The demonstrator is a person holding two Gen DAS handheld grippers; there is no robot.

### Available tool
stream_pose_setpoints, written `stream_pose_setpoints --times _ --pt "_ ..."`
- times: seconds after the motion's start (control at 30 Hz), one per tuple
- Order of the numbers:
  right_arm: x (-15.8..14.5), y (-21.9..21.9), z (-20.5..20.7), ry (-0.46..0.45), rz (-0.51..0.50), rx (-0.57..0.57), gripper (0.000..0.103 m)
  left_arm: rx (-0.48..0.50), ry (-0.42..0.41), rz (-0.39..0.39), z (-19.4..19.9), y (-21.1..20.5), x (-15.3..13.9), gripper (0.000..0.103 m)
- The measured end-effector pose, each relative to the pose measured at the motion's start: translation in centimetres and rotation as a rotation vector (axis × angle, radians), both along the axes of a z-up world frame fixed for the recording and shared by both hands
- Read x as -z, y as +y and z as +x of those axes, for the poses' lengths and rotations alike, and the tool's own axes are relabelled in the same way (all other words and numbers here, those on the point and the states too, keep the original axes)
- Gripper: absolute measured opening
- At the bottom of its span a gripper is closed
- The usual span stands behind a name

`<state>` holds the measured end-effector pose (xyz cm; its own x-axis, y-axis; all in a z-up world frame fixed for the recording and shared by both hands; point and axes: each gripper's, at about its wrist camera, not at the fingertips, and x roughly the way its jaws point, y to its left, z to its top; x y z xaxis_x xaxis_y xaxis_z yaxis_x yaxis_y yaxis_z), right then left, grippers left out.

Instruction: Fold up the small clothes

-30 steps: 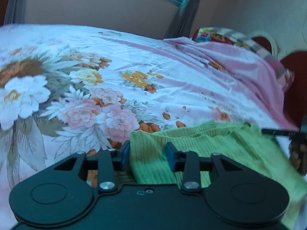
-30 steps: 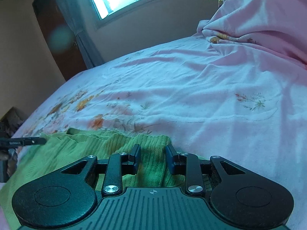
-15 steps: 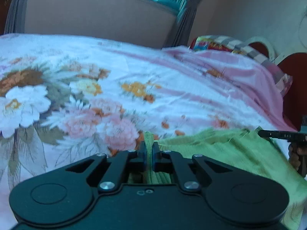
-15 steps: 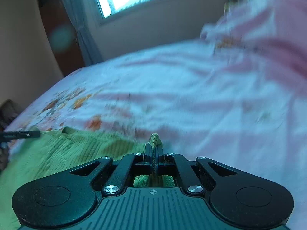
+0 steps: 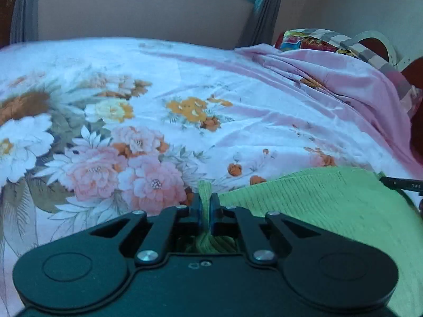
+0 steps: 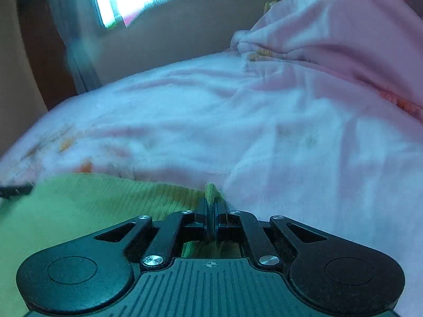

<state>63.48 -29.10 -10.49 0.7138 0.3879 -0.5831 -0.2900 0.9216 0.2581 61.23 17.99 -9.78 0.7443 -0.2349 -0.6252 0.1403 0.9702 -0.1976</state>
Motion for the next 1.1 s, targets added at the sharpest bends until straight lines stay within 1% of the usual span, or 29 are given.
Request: stream_pose_setpoints --times 0.03,0.07,0.1,0.13,0.17,0.2,0.27,0.37,0.4,0.5,0.53,0.6,0.63,0.67,0.73,0.8,0.87,0.9,0.93,0.97,1.03,1.1 --pt "-0.3 -0.2 -0.4 -0.011 0.009 0.013 0.011 -0.021 -0.008 0.001 -0.4 0.1 -0.4 0.025" --pt "-0.8 -0.9 -1.0 -0.011 0.041 0.032 0.031 -0.034 -0.023 -0.004 -1.3 0.5 -0.8 0.033" --pt "-1.6 -1.8 -2.3 -0.026 0.078 0.045 0.04 -0.049 -0.044 -0.01 -2.5 1.0 -1.4 0.047" --pt "-2.4 -3.1 -4.1 -0.06 0.121 0.046 0.043 -0.049 -0.077 -0.02 -4.3 1.5 -2.1 0.05" --pt "-3.1 -4.3 -5.9 -0.073 0.158 0.019 0.043 -0.012 -0.096 -0.037 -6.3 2.0 -2.8 0.05" --pt "-3.6 -5.1 -7.8 -0.064 0.18 -0.021 0.043 0.014 -0.096 -0.054 -8.0 2.6 -3.2 0.05" --pt "-4.0 -7.1 -11.9 -0.048 0.227 -0.077 0.043 0.05 -0.08 -0.113 -11.8 3.7 -3.5 0.048" --pt "-4.0 -8.4 -16.8 0.006 0.269 -0.116 0.043 0.092 -0.023 -0.216 -16.7 4.7 -3.0 0.04" --pt "-3.7 -8.6 -18.3 0.026 0.281 -0.12 0.043 0.102 -0.009 -0.231 -17.8 4.6 -2.9 0.035" --pt "-2.9 -8.9 -20.5 0.063 0.348 -0.12 0.043 0.106 0.019 -0.275 -19.9 4.5 -2.4 0.033" --pt "-2.5 -9.0 -20.8 0.084 0.376 -0.118 0.043 0.107 0.032 -0.297 -20.1 4.5 -2.2 0.03" --pt "-2.0 -9.3 -21.1 0.114 0.422 -0.108 0.043 0.107 0.056 -0.341 -20.1 4.5 -1.6 0.029" --pt "-1.9 -9.4 -21.1 0.123 0.448 -0.117 0.043 0.104 0.074 -0.336 -20.2 4.4 -1.4 0.022" --pt "-1.9 -9.7 -21.3 0.128 0.464 -0.121 0.043 0.103 0.093 -0.343 -20.3 4.4 -1.1 0.02" --pt "-1.9 -10.2 -21.3 0.139 0.513 -0.118 0.042 0.123 0.123 -0.384 -20.9 4.7 -0.5 0.02" --pt "-1.8 -10.6 -21.0 0.16 0.547 -0.11 0.042 0.143 0.134 -0.415 -21.2 4.8 -0.1 0.02" --pt "-1.4 -10.8 -20.5 0.183 0.573 -0.113 0.042 0.132 0.146 -0.452 -21.1 4.8 0.4 0.02" --pt "-1.3 -10.8 -20.3 0.189 0.583 -0.116 0.04 0.129 0.149 -0.473 -21.1 4.8 0.6 0.017" --pt "-1.2 -10.8 -20.3 0.192 0.592 -0.132 0.022 0.13 0.151 -0.482 -21.0 4.6 0.7 0.013" --pt "-1.3 -10.8 -20.3 0.195 0.595 -0.149 0.013 0.13 0.151 -0.489 -21.0 4.4 0.9 0.013" --pt "-1.2 -10.4 -20.2 0.189 0.571 -0.157 0.013 0.135 0.155 -0.497 -20.8 4.0 1.2 0.013" --pt "-1.1 -10.1 -19.8 0.2 0.551 -0.154 0.013 0.141 0.158 -0.462 -20.7 3.4 1.4 0.013"
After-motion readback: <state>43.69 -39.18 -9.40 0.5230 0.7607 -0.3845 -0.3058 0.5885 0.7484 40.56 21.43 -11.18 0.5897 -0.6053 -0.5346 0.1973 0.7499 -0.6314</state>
